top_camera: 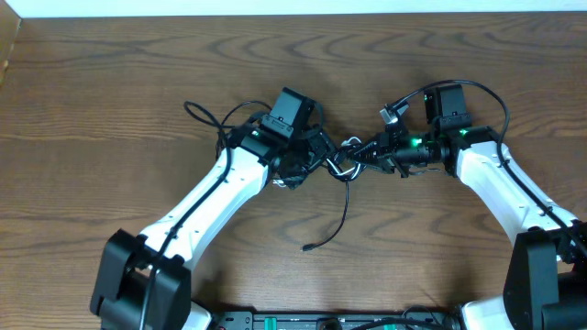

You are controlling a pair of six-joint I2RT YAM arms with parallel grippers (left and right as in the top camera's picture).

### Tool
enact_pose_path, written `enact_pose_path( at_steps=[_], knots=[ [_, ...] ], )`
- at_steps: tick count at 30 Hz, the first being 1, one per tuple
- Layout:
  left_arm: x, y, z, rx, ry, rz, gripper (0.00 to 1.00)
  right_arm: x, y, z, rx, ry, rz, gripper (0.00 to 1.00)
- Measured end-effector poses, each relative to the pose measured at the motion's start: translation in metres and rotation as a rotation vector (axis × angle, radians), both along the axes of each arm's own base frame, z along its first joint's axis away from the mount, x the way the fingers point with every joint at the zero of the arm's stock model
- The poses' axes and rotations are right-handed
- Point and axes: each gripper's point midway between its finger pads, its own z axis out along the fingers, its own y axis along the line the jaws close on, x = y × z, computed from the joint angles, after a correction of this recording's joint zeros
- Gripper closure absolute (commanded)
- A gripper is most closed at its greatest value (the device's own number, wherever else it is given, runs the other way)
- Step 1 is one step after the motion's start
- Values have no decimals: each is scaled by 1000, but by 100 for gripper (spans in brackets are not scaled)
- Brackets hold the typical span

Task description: Untangle cables

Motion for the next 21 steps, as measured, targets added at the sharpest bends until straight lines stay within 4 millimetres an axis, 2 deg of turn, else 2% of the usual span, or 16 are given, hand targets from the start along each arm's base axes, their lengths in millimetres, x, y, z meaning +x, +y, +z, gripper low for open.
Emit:
enact_pose_path(
  at_steps=[7, 9, 10, 11, 12, 15, 16, 17, 21],
  knots=[
    [19, -4, -12, 9, -45, 22, 24, -1, 1, 3, 16, 1, 8, 99],
    [26, -4, -13, 19, -70, 34, 27, -1, 2, 3, 19, 0, 9, 99],
    [32, -4, -13, 21, -89, 42, 33, -1, 2, 3, 21, 0, 10, 99],
    [36, -4, -13, 19, -104, 47, 47, -1, 2, 4, 23, 1, 11, 99],
    [40, -4, -13, 18, -117, 54, 56, -2, 2, 4, 26, 1, 13, 99],
    [56, 2, -8, 13, -170, 78, 78, -2, 3, 5, 32, 1, 16, 99],
    [63, 7, -6, 14, -188, 87, 88, -3, 3, 6, 35, 2, 17, 99],
    [66, 12, -6, 19, -196, 90, 92, -3, 3, 6, 36, 3, 18, 99],
    [72, 22, -6, 36, -216, 72, 92, -3, 3, 6, 36, 0, 19, 99]
  ],
)
